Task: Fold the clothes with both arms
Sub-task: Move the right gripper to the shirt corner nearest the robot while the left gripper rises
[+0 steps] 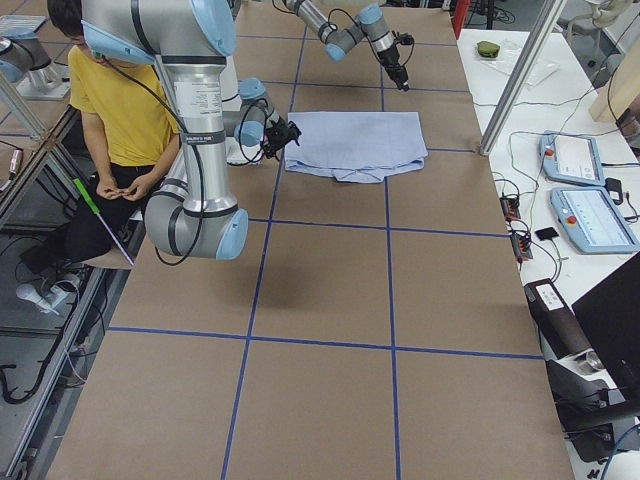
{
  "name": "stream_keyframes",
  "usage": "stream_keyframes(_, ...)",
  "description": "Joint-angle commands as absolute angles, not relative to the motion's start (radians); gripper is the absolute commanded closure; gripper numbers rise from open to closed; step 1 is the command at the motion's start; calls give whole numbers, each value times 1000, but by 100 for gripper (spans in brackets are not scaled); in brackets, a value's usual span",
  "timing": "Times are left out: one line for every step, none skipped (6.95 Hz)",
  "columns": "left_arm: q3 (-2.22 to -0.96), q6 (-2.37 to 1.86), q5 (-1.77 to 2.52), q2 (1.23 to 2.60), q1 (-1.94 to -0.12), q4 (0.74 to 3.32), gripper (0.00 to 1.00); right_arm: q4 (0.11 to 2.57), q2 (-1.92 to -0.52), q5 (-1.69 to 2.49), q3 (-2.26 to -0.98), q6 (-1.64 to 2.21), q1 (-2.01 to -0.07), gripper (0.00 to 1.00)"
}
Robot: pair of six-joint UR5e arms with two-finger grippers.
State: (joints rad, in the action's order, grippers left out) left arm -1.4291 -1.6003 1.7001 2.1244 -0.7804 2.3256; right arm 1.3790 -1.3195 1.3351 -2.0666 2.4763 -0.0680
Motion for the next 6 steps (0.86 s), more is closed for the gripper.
stream_keyframes(-1433, -1606, 1695, 2112, -779, 2326, 42, 1393, -1251, 1289, -1996, 2525, -66, 1)
stream_keyframes(-1433, -1611, 1694, 2111, -781, 2327, 42, 1393, -1250, 1286, -1993, 2537, -77, 2)
stream_keyframes(-1433, -1612, 1694, 2109, -779, 2327, 42, 1393, -1249, 1284, -1967, 2552, -75, 2)
stream_keyframes(-1433, -1612, 1694, 2109, -781, 2327, 42, 1393, -1244, 1284, -1960, 2553, -77, 2)
stream_keyframes(-1433, -1612, 1694, 2109, -779, 2327, 42, 1393, -1244, 1284, -1954, 2553, -80, 4)
stream_keyframes(-1433, -1612, 1692, 2109, -779, 2327, 42, 1393, -1244, 1284, -1951, 2563, -83, 4)
